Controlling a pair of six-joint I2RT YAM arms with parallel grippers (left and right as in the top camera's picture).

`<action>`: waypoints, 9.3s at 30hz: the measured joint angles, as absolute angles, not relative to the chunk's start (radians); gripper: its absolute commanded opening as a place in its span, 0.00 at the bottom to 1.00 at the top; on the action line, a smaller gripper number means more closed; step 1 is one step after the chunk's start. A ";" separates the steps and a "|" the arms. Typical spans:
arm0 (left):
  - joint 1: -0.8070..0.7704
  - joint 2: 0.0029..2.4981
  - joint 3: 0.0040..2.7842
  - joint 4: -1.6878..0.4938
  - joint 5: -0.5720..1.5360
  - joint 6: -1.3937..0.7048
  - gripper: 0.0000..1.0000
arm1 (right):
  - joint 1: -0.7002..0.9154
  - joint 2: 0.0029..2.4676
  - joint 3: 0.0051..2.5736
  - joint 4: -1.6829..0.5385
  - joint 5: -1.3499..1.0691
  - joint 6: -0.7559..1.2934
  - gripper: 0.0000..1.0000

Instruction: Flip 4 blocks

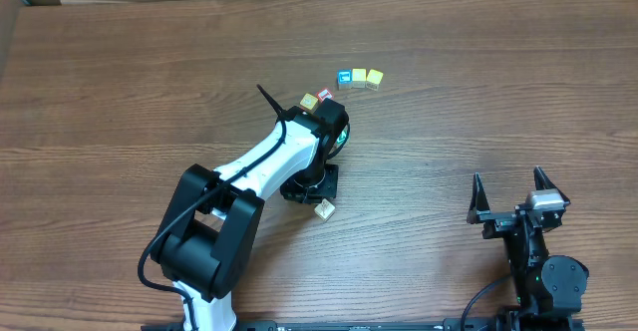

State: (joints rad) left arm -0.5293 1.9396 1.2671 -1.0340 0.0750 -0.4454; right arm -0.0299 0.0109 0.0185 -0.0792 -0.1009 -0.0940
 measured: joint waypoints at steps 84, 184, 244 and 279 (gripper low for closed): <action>-0.517 2.160 1.579 -0.796 -0.038 -0.611 0.34 | -0.030 0.011 0.019 -0.079 -0.101 -0.094 1.00; -0.412 1.849 1.348 -1.285 0.011 -0.457 0.04 | -0.030 0.011 0.019 -0.079 -0.101 -0.094 1.00; -0.426 1.849 1.122 -1.040 0.152 -0.495 0.04 | -0.030 0.011 0.019 -0.078 -0.101 -0.094 1.00; -0.116 1.350 1.316 -1.033 -0.130 -0.544 1.00 | -0.030 0.011 0.019 -0.079 -0.101 -0.094 1.00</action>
